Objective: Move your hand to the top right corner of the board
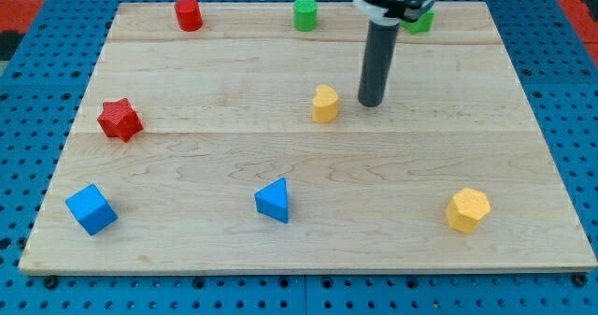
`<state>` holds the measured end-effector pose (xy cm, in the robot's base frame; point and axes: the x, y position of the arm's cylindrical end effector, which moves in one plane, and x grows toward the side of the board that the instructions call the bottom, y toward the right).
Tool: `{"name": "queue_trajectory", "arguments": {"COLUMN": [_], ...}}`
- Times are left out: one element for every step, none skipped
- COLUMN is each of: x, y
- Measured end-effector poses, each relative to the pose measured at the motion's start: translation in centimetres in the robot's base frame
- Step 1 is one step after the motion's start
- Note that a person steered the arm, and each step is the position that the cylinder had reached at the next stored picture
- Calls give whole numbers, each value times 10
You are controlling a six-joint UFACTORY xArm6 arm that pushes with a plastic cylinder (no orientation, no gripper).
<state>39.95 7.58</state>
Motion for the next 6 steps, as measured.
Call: {"name": "queue_trajectory", "arguments": {"x": [-8,-9,11,-53,-151,-202], "y": [-46,-61,-16,74,149,196]}}
